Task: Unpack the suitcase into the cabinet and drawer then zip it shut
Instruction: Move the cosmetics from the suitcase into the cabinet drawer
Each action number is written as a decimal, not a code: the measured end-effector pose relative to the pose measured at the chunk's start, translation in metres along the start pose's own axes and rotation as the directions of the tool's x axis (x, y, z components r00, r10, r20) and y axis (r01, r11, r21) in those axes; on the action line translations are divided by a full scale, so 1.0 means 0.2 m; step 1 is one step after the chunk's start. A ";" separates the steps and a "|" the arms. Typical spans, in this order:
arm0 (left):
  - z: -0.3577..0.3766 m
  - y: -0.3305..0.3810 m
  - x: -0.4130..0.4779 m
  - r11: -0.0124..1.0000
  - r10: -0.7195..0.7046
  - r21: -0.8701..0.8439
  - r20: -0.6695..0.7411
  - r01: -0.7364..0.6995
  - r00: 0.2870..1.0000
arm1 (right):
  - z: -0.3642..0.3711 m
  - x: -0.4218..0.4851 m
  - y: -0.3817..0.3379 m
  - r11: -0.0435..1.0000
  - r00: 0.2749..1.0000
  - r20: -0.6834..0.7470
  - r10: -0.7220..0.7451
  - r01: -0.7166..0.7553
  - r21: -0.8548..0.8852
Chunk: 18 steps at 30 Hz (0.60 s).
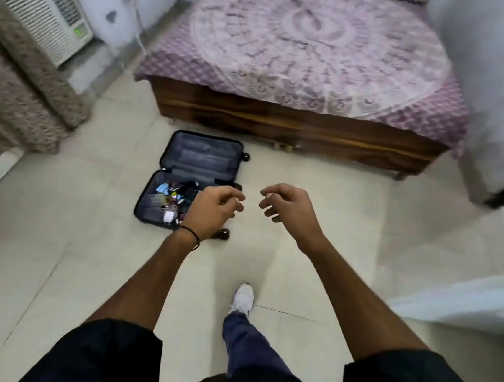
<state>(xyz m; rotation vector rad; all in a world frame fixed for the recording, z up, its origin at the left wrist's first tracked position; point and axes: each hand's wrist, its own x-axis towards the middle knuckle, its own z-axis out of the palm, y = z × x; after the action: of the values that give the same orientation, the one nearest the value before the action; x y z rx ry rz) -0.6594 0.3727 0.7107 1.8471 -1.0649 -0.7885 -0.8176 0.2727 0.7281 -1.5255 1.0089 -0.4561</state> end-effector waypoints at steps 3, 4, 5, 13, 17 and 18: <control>-0.16 -0.08 0.27 0.993 -0.114 0.000 -0.032 0.114 0.993 | 0.12 0.38 -0.07 0.998 0.998 0.054 0.040 -0.042 0.038; -0.21 -0.10 0.33 0.990 -0.144 0.001 -0.038 0.144 0.989 | 0.15 0.47 -0.08 0.998 0.996 0.071 0.050 -0.053 0.039; -0.26 -0.12 0.42 0.986 -0.168 -0.004 -0.059 0.168 0.984 | 0.19 0.59 -0.11 0.997 0.994 0.095 0.055 -0.059 0.039; -0.58 -0.27 0.84 0.938 -0.347 -0.073 -0.178 0.339 0.921 | 0.43 1.24 -0.21 0.986 0.971 0.185 0.148 -0.160 0.049; -0.72 -0.43 0.98 0.920 -0.392 -0.092 -0.201 0.381 0.898 | 0.57 1.44 -0.20 0.976 0.960 0.186 0.208 -0.216 0.020; -0.76 -0.47 1.02 0.915 -0.403 -0.098 -0.193 0.391 0.895 | 0.61 1.49 -0.20 0.974 0.958 0.185 0.219 -0.225 0.014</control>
<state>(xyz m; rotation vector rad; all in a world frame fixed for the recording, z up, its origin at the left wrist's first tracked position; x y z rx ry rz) -0.4110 0.2701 0.6731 2.0771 -0.5290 -0.8222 -0.5478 0.1059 0.6630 -1.3763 1.0081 -0.1704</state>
